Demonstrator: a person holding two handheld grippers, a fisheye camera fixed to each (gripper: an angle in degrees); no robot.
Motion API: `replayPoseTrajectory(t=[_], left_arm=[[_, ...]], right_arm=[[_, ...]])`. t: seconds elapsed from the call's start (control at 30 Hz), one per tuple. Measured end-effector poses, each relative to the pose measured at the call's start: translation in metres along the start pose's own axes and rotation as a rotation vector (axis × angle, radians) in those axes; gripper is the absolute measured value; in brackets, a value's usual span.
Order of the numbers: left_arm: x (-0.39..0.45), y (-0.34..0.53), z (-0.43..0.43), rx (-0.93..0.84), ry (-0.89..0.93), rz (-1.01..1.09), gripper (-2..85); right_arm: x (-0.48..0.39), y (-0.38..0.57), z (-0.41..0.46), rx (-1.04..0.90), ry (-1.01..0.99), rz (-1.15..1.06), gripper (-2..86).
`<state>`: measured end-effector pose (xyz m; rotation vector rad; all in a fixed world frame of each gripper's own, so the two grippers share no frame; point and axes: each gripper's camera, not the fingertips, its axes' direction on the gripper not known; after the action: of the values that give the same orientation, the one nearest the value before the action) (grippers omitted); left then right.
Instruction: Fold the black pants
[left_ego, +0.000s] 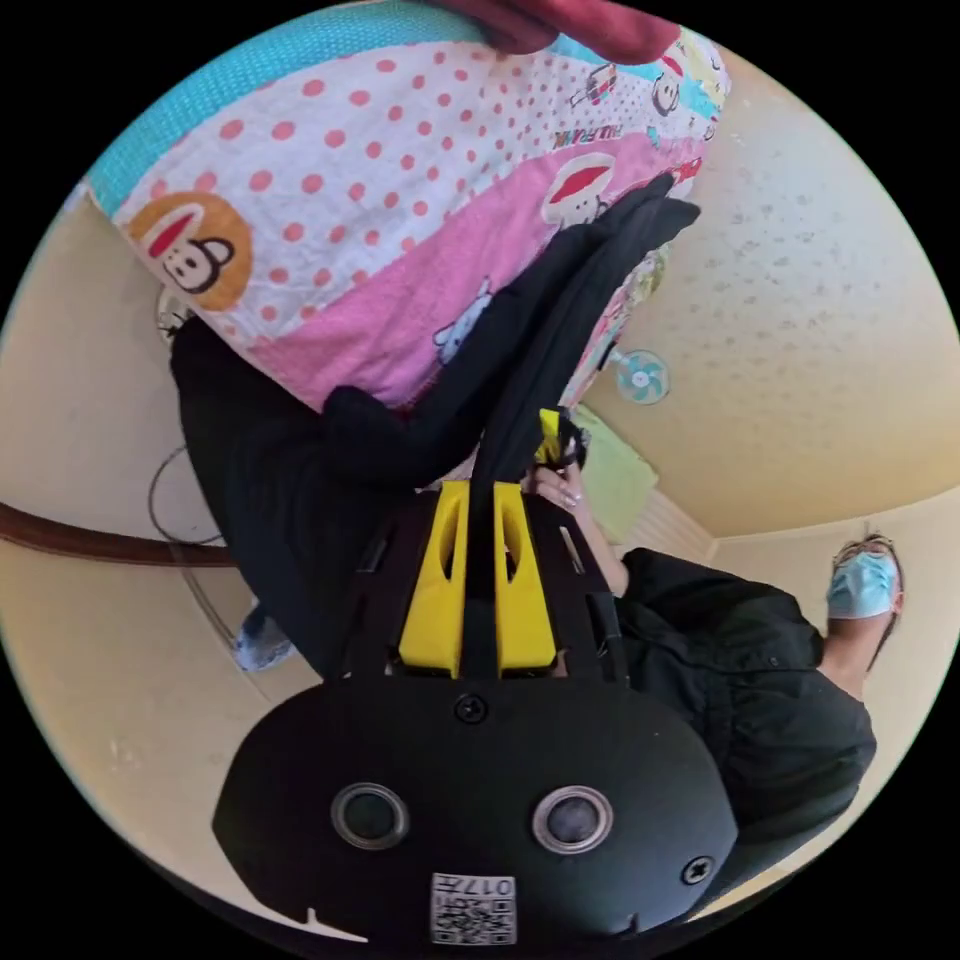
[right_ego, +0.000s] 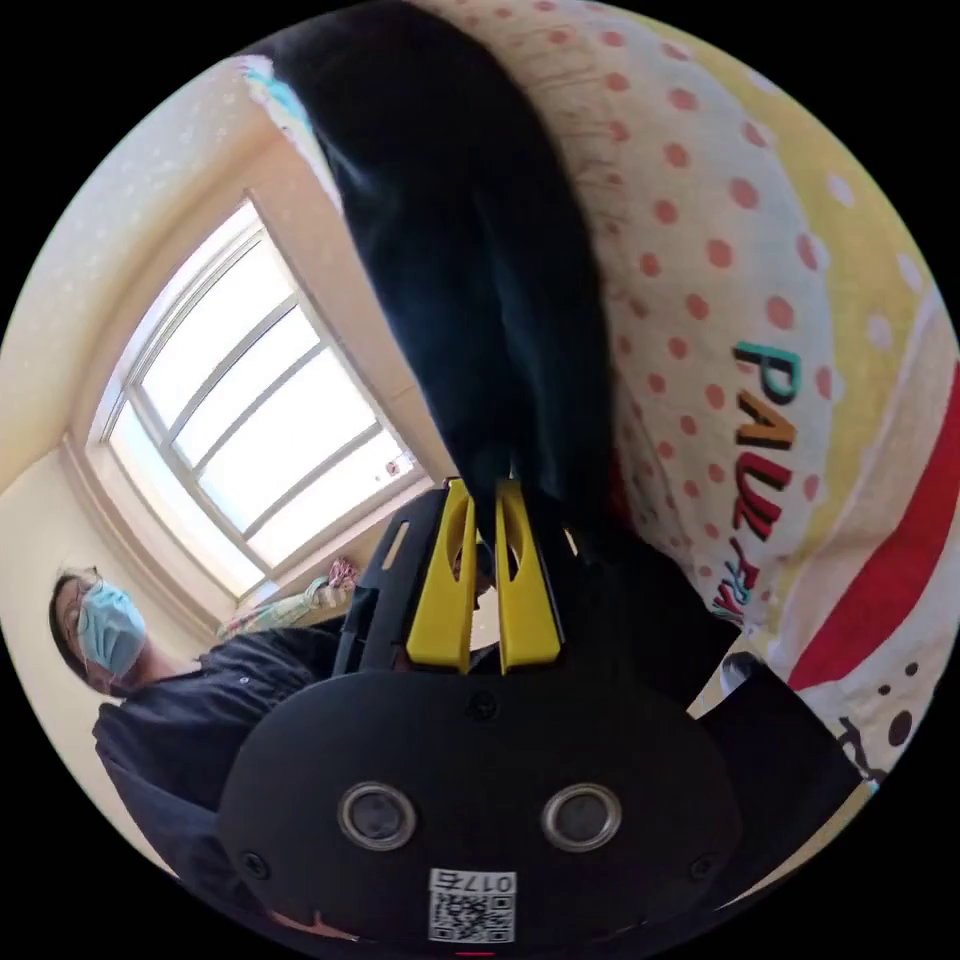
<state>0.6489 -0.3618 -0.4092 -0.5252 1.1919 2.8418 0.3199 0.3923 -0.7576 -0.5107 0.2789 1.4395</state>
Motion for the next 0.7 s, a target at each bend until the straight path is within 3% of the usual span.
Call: replayPoseTrajectory(t=[0.13, 0.3, 0.47, 0.53, 0.63, 0.7], left_arm=[[0.002, -0.002, 0.020, -0.065, -0.144, 0.000, 6.6], [0.040, -0.012, 0.033, -0.134, -0.545, 0.071, 7.5], [0.092, -0.045, 0.033, 0.101, -0.328, 0.238, 8.4], [0.115, -0.067, 0.051, 0.143, -0.417, 0.304, 10.2], [0.136, -0.101, 0.103, 0.196, -0.691, 0.425, 14.8], [0.109, -0.133, 0.162, 0.005, -0.664, 0.410, 14.1]], right_arm=[[-0.025, -0.010, 0.019, -0.076, 0.252, -0.119, 4.8], [-0.035, -0.007, 0.040, -0.226, 0.391, -0.168, 6.7], [-0.026, -0.011, 0.007, -0.083, 0.260, -0.149, 7.9], [-0.016, -0.018, -0.006, 0.006, 0.225, -0.137, 8.3], [-0.005, -0.027, 0.004, 0.016, 0.201, -0.141, 8.7], [-0.002, -0.030, 0.020, -0.012, 0.207, -0.152, 8.2]])
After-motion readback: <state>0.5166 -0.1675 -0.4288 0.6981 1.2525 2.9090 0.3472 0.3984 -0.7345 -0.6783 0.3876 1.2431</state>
